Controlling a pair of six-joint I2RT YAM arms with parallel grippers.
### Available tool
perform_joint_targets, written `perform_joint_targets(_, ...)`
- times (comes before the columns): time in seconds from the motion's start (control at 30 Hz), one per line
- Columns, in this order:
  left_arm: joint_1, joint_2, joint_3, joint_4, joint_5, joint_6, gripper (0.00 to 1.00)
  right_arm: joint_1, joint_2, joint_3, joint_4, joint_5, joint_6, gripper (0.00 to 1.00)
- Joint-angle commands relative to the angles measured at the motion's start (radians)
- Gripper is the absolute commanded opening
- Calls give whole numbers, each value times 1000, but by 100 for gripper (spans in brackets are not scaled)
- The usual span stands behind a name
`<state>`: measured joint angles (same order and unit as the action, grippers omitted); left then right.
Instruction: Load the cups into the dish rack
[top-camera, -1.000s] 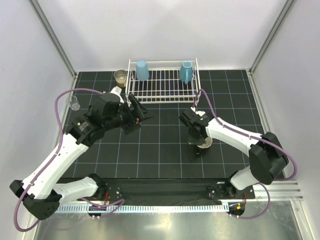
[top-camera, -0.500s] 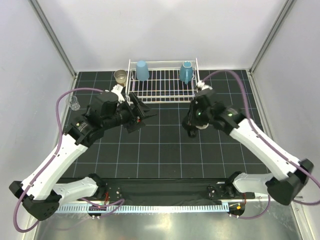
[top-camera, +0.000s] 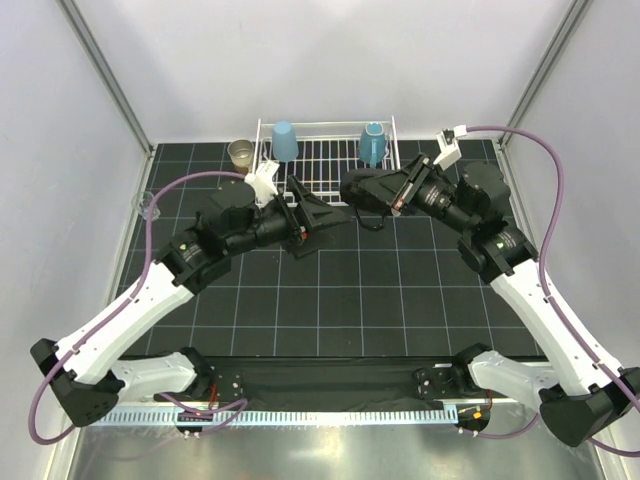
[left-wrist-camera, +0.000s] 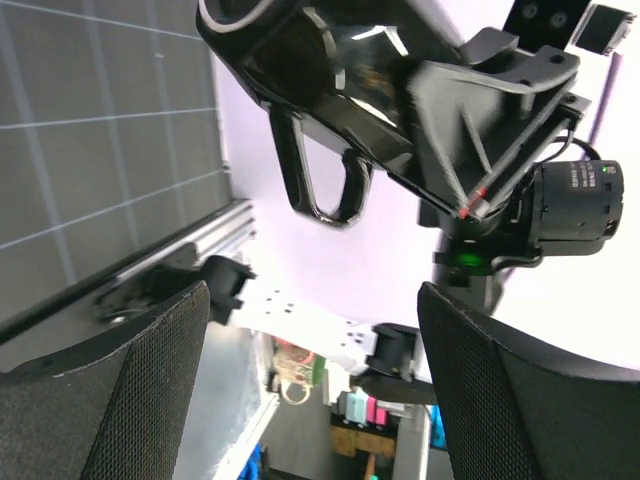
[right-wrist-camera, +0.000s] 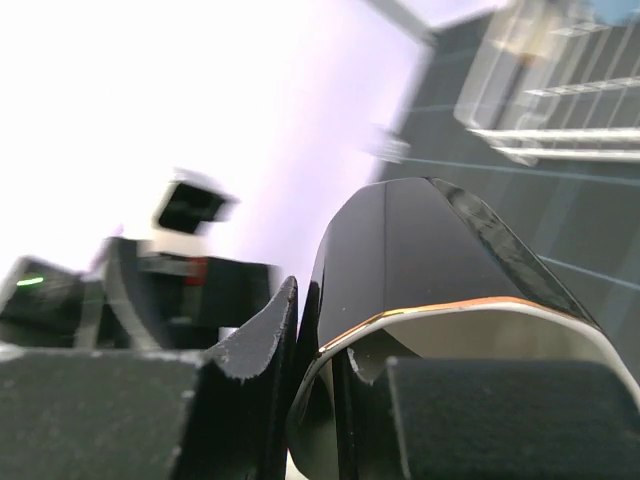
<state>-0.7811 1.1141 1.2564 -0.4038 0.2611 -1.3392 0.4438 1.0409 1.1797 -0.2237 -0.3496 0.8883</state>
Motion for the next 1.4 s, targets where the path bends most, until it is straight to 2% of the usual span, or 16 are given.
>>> perform_joint_targets(0.0, -27, 24, -8, 203, 18, -71, 82, 4, -32, 8, 432, -130, 147, 4)
perform_joint_targets(0.17, -43, 59, 24, 227, 20, -72, 82, 3, -22, -15, 547, -184, 254, 4)
perform_joint_targets(0.33, -44, 88, 50, 270, 10, -94, 80, 16, -30, -54, 609, -209, 284, 4)
perform_joint_targets(0.63, -83, 145, 104, 299, 10, -118, 64, 58, -56, -126, 669, -172, 313, 4)
perform_joint_targets(0.73, -95, 151, 104, 307, 6, -123, 54, 61, -58, -130, 682, -172, 322, 4)
perform_joint_targets(0.83, -99, 142, 100, 307, -8, -118, 29, 61, -61, -130, 675, -183, 327, 4)
perform_joint_targets(0.87, -99, 136, 97, 307, -17, -117, 12, 61, -64, -135, 675, -186, 328, 4)
perform_joint_targets(0.9, -99, 130, 94, 306, -25, -112, 0, 62, -67, -138, 673, -186, 327, 4)
perform_joint_targets(1.03, -101, 78, 69, 284, -72, -95, 0, 62, -100, -146, 604, -189, 289, 4)
perform_joint_targets(1.07, -101, 67, 69, 252, -94, -74, 0, 61, -105, -141, 536, -190, 273, 7)
perform_joint_targets(1.17, -101, 41, 109, 141, -129, -23, 0, 61, -133, -115, 383, -187, 192, 29)
perform_joint_targets(1.2, -101, 36, 124, 104, -150, 21, 0, 61, -142, -108, 342, -172, 173, 46)
perform_joint_targets(1.3, -101, 29, 198, -32, -200, 102, 0, 62, -176, -81, 184, -141, 104, 64)
perform_joint_targets(1.37, -103, 33, 259, -134, -226, 142, 0, 62, -197, -60, 68, -128, 57, 68)
